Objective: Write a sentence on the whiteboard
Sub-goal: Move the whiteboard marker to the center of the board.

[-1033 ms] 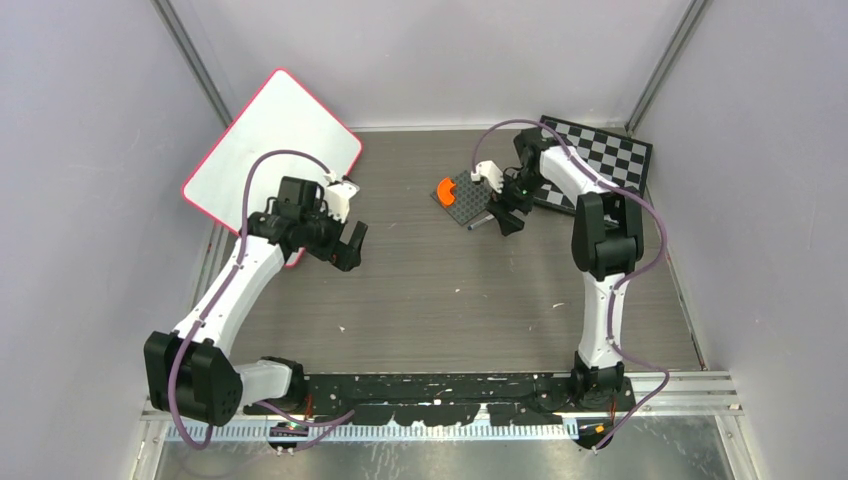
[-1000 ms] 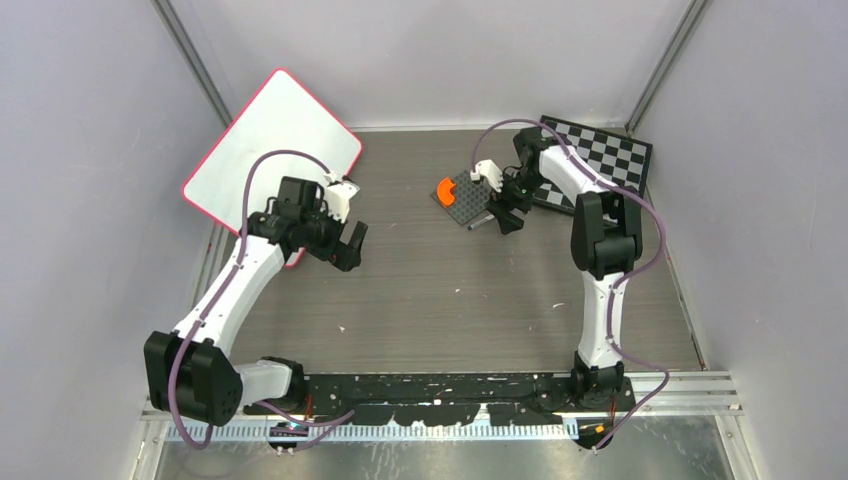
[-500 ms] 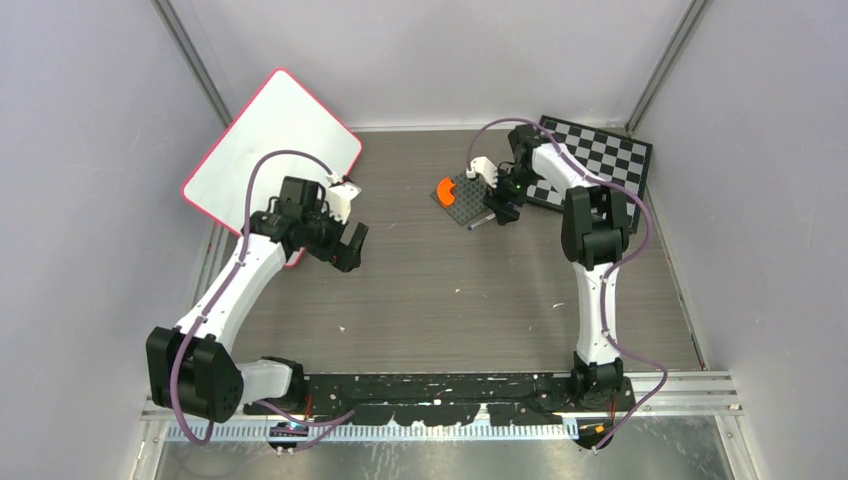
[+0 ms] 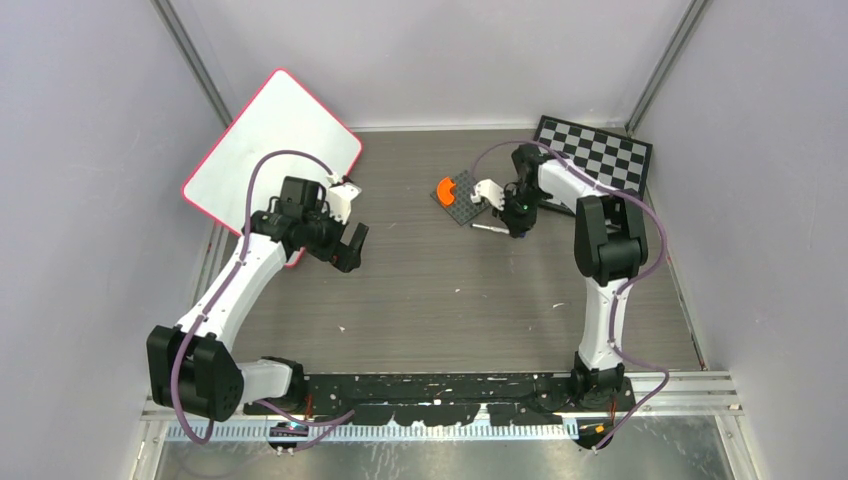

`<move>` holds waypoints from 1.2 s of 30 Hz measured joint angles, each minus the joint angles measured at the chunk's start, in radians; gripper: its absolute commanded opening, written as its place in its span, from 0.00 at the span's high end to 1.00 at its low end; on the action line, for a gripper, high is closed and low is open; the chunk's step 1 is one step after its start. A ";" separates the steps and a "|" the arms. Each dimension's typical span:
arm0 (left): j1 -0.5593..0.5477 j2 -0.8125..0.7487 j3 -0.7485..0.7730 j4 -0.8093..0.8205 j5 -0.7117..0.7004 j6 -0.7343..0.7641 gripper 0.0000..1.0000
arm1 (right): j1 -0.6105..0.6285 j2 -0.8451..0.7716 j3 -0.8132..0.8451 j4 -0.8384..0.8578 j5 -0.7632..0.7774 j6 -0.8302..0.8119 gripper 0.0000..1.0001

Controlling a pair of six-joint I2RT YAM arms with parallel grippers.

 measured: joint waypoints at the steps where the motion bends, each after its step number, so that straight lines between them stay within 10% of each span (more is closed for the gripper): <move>1: 0.000 0.000 0.000 0.000 0.001 0.000 0.00 | 0.000 -0.021 -0.029 0.003 0.011 0.000 1.00; 11: 0.000 0.000 0.000 -0.002 0.015 0.000 0.00 | -0.065 -0.216 -0.319 0.032 0.105 0.067 1.00; 23: 0.000 0.092 0.037 -0.030 0.002 0.044 0.00 | -0.486 -0.404 -0.578 0.007 0.159 0.008 0.99; 30: 0.000 0.247 0.210 -0.087 -0.095 0.221 0.00 | -0.547 -0.417 -0.593 -0.016 0.158 0.002 0.30; 36: 0.000 0.430 0.449 -0.183 -0.174 0.453 0.05 | -0.547 -0.423 -0.526 -0.109 0.087 0.031 0.20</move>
